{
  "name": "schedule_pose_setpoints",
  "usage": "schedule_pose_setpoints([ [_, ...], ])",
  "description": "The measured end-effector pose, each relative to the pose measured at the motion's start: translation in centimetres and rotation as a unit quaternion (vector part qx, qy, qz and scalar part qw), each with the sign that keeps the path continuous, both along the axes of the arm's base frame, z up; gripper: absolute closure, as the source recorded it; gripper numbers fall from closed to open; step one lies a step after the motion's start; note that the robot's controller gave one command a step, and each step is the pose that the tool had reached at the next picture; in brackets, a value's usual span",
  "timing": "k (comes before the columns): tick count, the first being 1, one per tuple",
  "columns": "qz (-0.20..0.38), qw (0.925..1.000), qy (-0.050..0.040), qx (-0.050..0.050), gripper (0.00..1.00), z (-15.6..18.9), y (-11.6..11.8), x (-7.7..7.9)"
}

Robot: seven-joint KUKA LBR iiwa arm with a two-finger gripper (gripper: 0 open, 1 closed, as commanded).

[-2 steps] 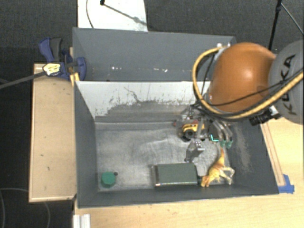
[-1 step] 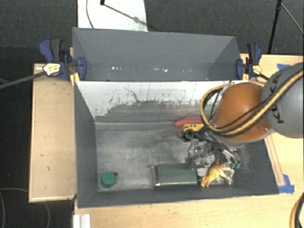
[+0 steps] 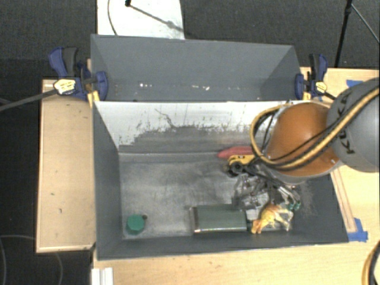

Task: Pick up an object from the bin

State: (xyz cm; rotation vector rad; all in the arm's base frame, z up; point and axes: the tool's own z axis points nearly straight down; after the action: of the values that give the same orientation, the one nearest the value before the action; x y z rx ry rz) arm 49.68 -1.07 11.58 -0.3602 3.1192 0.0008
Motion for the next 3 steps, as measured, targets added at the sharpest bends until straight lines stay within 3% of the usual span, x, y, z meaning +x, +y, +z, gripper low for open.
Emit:
schedule_pose_setpoints([
  [2,-0.010,0.9999,-0.0013,0.000,1.00,3.6,0.0,0.7],
  [3,-0.039,0.9992,-0.0004,0.000,1.00,2.6,-2.5,-0.3],
])
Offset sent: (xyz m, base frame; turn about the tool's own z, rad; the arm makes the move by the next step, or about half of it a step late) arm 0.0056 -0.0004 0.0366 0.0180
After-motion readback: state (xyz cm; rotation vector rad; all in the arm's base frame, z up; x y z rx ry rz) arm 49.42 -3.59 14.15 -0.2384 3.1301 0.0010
